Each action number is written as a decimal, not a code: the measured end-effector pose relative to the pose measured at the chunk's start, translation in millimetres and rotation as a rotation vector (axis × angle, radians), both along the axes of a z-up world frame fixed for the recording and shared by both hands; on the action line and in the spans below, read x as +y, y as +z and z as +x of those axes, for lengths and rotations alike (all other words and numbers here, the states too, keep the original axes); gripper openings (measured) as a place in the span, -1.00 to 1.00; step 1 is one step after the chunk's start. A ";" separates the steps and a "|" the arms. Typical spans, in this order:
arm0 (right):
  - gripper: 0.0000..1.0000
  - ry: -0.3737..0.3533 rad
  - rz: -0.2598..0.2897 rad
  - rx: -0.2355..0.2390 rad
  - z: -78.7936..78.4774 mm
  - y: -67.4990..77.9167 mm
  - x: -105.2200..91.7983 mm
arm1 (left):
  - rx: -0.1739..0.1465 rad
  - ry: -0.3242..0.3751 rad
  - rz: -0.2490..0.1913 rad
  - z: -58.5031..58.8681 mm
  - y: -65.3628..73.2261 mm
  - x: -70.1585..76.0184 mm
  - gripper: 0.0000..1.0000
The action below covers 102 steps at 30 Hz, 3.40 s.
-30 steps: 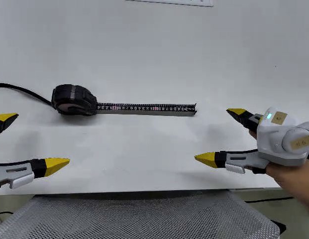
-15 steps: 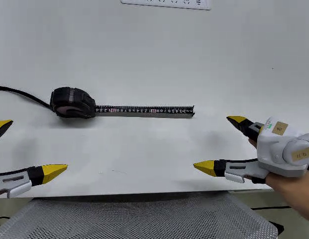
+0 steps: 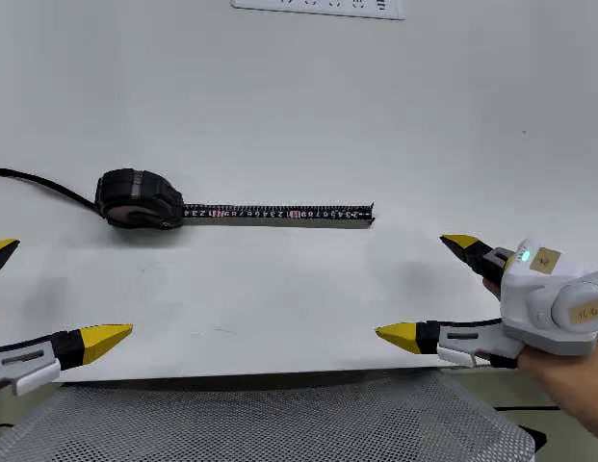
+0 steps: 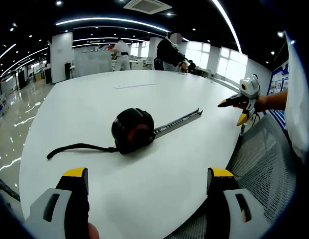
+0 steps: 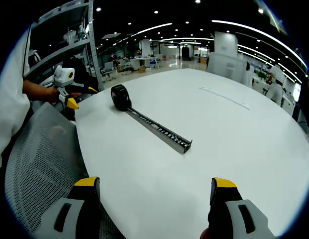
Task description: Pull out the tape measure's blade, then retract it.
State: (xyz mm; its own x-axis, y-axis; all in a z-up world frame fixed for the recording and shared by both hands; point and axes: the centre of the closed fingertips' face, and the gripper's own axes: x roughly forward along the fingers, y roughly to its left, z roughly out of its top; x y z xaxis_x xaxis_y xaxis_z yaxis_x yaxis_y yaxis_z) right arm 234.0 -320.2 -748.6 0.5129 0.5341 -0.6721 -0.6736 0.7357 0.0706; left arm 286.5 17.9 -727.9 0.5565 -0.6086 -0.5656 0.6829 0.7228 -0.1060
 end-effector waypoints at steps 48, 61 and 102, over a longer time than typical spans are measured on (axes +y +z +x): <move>0.79 0.006 0.001 -0.005 3.2 3.5 3.0 | -0.012 0.040 0.002 20.3 3.4 -23.4 0.86; 0.79 0.006 -0.003 -0.006 4.8 3.5 1.6 | -0.018 0.007 0.012 32.6 1.3 -43.4 0.86; 0.64 0.008 0.003 -0.009 9.2 2.5 1.1 | -0.006 0.101 0.020 65.4 -10.3 -66.9 0.73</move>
